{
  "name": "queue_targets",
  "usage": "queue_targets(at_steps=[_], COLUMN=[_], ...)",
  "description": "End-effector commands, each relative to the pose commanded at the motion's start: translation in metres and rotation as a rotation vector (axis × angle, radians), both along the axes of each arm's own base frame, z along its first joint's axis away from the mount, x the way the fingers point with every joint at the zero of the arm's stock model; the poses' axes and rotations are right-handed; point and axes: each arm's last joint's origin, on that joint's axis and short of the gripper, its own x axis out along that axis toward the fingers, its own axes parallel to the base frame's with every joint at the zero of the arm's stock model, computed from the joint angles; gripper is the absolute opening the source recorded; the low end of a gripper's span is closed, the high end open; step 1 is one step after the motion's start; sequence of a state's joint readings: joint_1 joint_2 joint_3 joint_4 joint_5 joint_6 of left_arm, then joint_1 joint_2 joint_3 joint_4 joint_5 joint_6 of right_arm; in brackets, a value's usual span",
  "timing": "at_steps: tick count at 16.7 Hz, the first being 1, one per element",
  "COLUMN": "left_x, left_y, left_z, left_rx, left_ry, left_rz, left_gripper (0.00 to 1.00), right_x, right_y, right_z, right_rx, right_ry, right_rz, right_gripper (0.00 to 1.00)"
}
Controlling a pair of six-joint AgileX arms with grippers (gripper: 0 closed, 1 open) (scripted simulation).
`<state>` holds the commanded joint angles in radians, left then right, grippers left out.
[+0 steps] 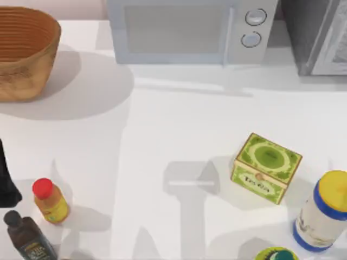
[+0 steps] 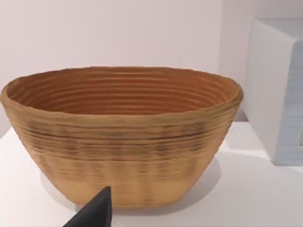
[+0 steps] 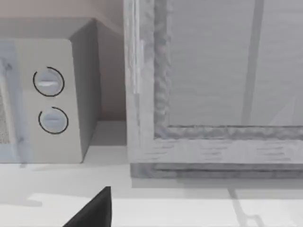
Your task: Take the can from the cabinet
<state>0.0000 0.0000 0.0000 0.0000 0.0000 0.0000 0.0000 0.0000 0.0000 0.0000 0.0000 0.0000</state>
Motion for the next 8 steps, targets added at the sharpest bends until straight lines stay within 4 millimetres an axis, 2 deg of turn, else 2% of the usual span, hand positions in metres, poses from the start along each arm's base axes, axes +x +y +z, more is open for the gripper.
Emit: queue_targets(at_steps=[4, 6, 8], left_x=[0.000, 0.000, 0.000], left_y=[0.000, 0.000, 0.000], left_z=[0.000, 0.000, 0.000], left_rx=[0.000, 0.000, 0.000], left_ry=[0.000, 0.000, 0.000], left_rz=[0.000, 0.000, 0.000], left_gripper=[1.00, 1.00, 1.00], right_x=[0.000, 0.001, 0.004], right_y=[0.000, 0.001, 0.002], right_z=[0.007, 0.025, 0.053], right_rx=[0.000, -0.001, -0.003], right_ry=[0.013, 0.034, 0.051], right_rz=[-0.002, -0.004, -0.005], right_gripper=[1.00, 1.00, 1.00])
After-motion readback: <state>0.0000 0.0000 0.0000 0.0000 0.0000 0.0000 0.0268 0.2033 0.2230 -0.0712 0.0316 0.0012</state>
